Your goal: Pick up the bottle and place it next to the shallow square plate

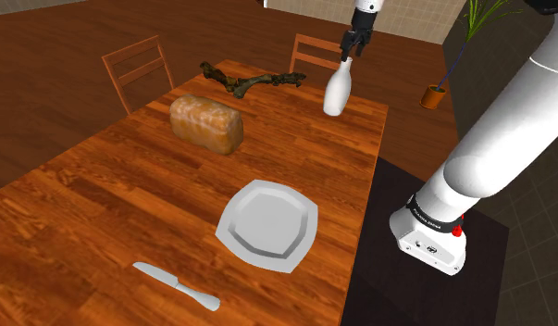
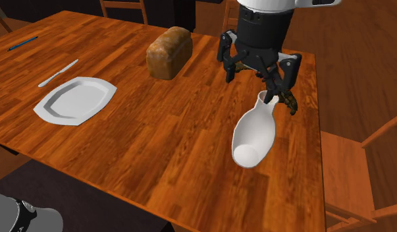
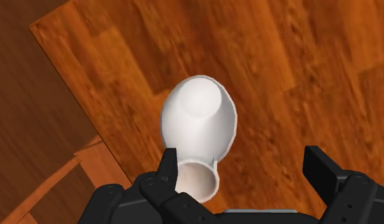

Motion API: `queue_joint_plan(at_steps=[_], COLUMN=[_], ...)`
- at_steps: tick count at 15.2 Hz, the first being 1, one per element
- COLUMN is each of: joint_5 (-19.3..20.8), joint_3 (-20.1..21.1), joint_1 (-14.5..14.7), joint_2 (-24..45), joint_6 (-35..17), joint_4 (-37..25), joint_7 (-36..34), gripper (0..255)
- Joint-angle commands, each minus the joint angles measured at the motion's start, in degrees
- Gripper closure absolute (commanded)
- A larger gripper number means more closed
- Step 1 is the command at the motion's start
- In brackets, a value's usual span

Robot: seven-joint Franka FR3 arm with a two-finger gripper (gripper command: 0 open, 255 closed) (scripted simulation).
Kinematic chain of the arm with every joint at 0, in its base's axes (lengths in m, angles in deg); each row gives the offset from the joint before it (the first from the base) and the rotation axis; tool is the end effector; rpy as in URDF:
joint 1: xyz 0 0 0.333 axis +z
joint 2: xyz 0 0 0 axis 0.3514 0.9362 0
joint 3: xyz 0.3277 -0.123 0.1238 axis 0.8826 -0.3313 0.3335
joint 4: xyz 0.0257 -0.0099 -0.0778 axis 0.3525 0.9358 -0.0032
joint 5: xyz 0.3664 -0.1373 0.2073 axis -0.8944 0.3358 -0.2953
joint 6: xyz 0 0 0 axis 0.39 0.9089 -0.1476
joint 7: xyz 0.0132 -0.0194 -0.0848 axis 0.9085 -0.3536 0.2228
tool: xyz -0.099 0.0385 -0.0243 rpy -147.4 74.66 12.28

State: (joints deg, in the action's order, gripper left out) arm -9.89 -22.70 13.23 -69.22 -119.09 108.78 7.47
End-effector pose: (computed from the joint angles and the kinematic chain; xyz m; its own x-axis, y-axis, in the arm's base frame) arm 0.5343 -0.3080 0.5087 0.9934 -0.1062 0.0434 -0.1066 -0.9943 0.0082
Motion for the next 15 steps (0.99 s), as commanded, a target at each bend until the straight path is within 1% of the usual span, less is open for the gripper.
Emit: queue_joint_plan(at_steps=[1,3,10,15], joint_5=[-2.1,-4.1,-5.1,-5.2], joint_3=[-0.8,-1.2,-0.9,-0.9], joint_1=[-1.0,-2.1,-2.3,-2.3], joint_2=[4.2,7.9,9.8,10.0], joint_6=[-0.2,-0.3,-5.1,-5.5], joint_4=[-3.8,-7.3,-4.2,-4.0], joint_7=[2.4,4.4,5.1,5.2], gripper=[0,0,0,0])
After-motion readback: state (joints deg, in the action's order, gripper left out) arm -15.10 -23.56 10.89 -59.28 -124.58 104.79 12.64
